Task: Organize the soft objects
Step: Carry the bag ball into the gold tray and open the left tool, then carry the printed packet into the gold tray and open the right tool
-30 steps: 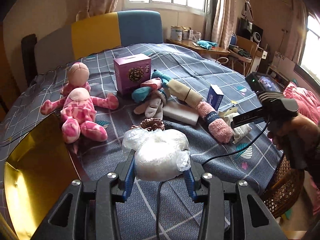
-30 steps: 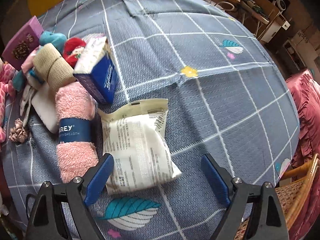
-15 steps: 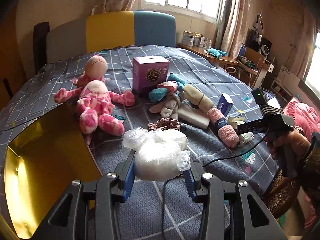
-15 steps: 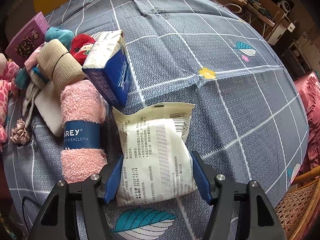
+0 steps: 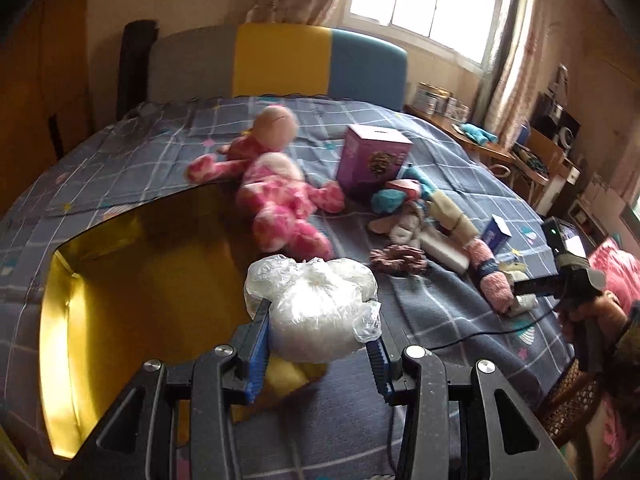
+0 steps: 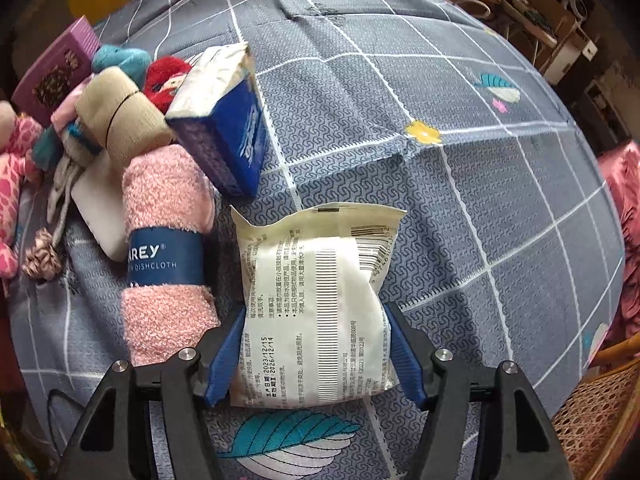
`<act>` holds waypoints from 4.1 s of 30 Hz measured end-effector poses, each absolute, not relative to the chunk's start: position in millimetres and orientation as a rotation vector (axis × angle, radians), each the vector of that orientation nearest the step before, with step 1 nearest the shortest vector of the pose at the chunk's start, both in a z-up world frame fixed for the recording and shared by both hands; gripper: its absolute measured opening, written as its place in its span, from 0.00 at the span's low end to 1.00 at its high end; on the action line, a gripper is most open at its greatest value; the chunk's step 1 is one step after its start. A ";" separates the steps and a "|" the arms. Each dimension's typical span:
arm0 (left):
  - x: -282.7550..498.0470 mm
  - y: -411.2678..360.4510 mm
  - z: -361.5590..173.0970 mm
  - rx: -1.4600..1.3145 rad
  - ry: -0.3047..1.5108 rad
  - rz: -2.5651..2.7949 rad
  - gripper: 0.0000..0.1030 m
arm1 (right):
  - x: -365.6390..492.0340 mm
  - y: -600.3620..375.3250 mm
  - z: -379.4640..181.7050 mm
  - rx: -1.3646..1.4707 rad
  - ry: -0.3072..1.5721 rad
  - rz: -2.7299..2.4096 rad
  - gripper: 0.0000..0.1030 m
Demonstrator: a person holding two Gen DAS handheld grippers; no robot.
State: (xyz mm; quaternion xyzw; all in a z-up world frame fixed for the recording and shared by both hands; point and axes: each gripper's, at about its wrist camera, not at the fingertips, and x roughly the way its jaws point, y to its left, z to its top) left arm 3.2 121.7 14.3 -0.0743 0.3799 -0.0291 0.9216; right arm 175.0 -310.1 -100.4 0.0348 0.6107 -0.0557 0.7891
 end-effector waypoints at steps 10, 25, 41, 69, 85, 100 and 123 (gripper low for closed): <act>24.2 232.1 -5.5 -0.357 0.882 0.150 0.43 | 180.4 -304.1 -102.4 0.008 1.310 -0.128 0.63; 159.1 242.1 -44.7 -0.362 0.953 0.200 0.47 | 170.8 -292.2 -102.4 -0.011 1.282 -0.128 0.62; 79.5 217.2 -14.0 -0.247 0.863 0.273 0.73 | 168.9 -284.8 -97.9 -0.040 1.272 -0.125 0.62; -38.9 206.8 8.1 -0.267 0.758 0.363 0.82 | 103.5 -151.3 1.5 -0.054 0.937 0.309 0.58; -56.6 228.4 9.1 -0.286 0.721 0.426 0.84 | 71.0 54.6 -6.1 -0.284 0.980 0.721 0.58; -58.9 238.6 2.0 -0.313 0.729 0.435 0.84 | 91.0 121.1 -41.5 -0.406 1.040 0.730 0.58; -57.2 240.8 -2.5 -0.310 0.737 0.435 0.84 | 104.7 135.9 -58.5 -0.434 0.997 0.676 0.64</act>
